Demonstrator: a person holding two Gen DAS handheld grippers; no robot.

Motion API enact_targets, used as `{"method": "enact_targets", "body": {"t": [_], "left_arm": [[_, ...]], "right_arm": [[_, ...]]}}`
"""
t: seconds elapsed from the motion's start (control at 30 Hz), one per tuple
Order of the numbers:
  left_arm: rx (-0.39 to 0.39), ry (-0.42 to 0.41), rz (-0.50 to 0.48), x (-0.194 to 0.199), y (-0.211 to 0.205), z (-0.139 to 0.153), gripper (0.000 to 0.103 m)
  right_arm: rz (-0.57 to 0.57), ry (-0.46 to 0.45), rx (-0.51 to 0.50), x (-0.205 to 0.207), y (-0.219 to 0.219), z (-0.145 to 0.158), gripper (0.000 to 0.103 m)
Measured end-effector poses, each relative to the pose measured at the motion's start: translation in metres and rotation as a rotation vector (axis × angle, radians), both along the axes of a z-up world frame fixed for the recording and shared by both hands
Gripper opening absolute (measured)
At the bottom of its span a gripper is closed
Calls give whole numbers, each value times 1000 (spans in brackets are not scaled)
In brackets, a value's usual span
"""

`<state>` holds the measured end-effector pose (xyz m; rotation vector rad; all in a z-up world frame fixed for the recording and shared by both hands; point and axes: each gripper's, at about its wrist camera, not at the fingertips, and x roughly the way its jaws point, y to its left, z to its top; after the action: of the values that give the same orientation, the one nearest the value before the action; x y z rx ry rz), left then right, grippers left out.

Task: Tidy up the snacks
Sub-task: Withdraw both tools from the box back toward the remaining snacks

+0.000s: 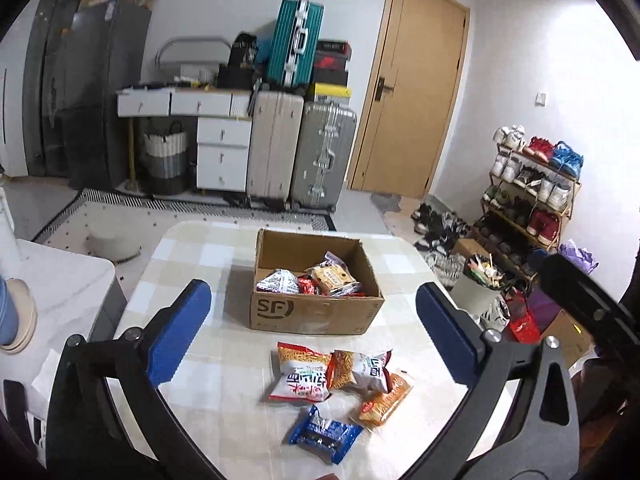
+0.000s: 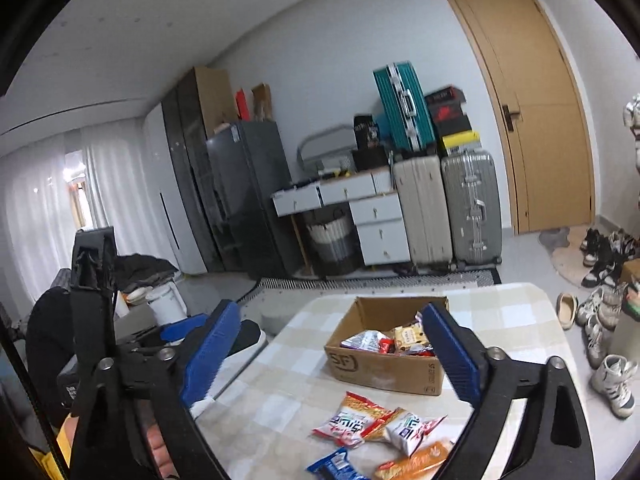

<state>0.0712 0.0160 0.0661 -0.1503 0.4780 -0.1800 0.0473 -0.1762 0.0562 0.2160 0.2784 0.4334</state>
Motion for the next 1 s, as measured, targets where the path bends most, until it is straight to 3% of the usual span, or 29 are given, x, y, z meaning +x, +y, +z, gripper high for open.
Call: {"method": "enact_targets", "body": {"t": [0.23,0.47,0.77,1.0], "left_arm": [[32,-56,-16,-85,2,-1,102],[58,-18,-28,-123,2,-19,102],[51,58,-37,-114,7,-58,102],[107,196,-84,-74,-6,-122,102]], "right_arm": [[-1,-89,-18,-77,0,-6,102],[-22,-69,-47,-106,2,-33,102],[-28,-44,-75,-111,4,-62,102],[-40,-7,-69,-99,-3,-90,102]]}}
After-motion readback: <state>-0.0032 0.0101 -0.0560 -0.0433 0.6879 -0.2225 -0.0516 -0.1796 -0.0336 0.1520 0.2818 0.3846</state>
